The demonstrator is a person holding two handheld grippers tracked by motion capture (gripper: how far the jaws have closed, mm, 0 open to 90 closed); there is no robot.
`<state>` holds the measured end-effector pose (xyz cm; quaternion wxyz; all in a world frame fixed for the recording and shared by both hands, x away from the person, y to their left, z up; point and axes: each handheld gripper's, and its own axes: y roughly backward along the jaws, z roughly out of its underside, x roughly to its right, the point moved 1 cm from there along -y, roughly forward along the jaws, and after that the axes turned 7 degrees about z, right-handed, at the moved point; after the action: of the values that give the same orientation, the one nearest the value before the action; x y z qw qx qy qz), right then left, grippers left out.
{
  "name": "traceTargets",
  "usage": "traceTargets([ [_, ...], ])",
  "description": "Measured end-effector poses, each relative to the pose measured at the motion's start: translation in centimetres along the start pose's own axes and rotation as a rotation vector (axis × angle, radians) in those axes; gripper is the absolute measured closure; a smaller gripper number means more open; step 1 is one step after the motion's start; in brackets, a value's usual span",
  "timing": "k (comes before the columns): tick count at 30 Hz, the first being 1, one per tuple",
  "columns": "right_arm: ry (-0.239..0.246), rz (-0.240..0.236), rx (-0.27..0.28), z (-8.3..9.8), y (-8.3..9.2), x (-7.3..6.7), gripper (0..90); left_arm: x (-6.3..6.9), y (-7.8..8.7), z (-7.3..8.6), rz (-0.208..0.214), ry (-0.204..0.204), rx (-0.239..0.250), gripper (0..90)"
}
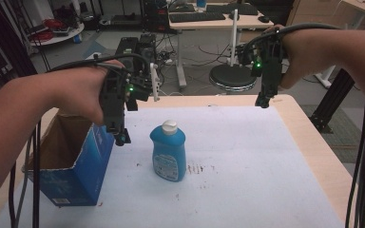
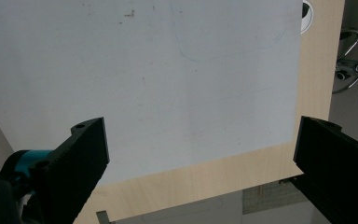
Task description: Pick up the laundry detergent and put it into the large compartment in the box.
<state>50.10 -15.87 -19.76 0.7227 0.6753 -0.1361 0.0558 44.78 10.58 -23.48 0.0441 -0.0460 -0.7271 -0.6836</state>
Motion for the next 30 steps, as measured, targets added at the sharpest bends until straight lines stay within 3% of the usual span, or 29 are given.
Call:
traceTargets([
  [4,0.001,0.002,0.006,-0.1,0.1,0.0,2.1,-0.4,-0.1,-0.8,-0.019,-0.032,-0.002,1.7],
  [14,-0.003,0.006,-0.010,-0.3,-0.1,-0.2,2.1,-1.4,-0.7,-2.8,-0.018,-0.091,0.011,1.7],
  [30,0.003,0.011,-0.016,-0.9,-0.2,-0.4,2.1,-2.1,-2.2,-4.4,-0.028,-0.195,0.030,1.7],
])
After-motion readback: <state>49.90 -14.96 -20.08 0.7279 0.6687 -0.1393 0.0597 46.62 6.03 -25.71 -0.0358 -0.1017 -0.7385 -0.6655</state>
